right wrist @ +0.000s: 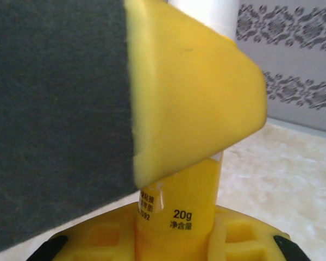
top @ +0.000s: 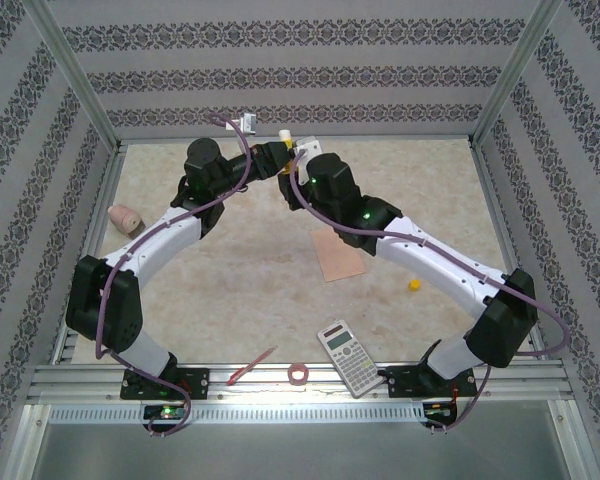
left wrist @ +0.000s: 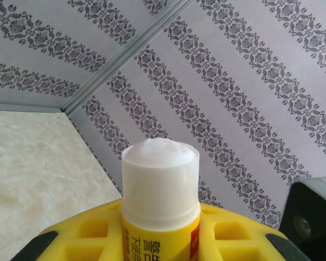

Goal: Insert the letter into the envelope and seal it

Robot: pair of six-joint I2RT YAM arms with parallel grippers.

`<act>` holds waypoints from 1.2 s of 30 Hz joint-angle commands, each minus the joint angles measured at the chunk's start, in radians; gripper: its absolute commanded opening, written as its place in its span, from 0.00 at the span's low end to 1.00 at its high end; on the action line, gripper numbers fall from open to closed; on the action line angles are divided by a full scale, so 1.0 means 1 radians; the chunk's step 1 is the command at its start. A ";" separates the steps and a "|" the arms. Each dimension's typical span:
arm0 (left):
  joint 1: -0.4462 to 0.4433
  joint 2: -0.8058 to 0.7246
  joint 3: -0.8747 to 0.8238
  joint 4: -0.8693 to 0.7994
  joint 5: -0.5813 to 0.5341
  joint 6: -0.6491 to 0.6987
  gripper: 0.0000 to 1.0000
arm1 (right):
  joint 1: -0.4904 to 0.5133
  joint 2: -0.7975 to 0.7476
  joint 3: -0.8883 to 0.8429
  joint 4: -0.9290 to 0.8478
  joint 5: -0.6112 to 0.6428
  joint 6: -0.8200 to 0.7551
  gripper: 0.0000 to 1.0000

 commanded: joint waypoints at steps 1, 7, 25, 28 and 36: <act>-0.045 0.006 0.002 0.054 -0.107 -0.036 0.00 | 0.120 0.029 0.022 0.067 -0.101 -0.100 0.22; -0.045 0.006 -0.002 0.046 -0.113 -0.037 0.00 | 0.130 0.042 0.024 0.075 -0.103 -0.098 0.21; -0.013 -0.002 0.051 -0.025 -0.005 0.045 0.00 | -0.144 -0.025 0.008 0.098 -0.863 0.217 0.76; 0.002 0.000 0.058 -0.003 0.035 0.033 0.00 | -0.260 -0.062 -0.054 0.206 -1.120 0.331 0.80; 0.006 0.100 0.158 0.147 0.296 -0.082 0.00 | -0.454 -0.116 -0.164 0.315 -1.372 0.445 0.83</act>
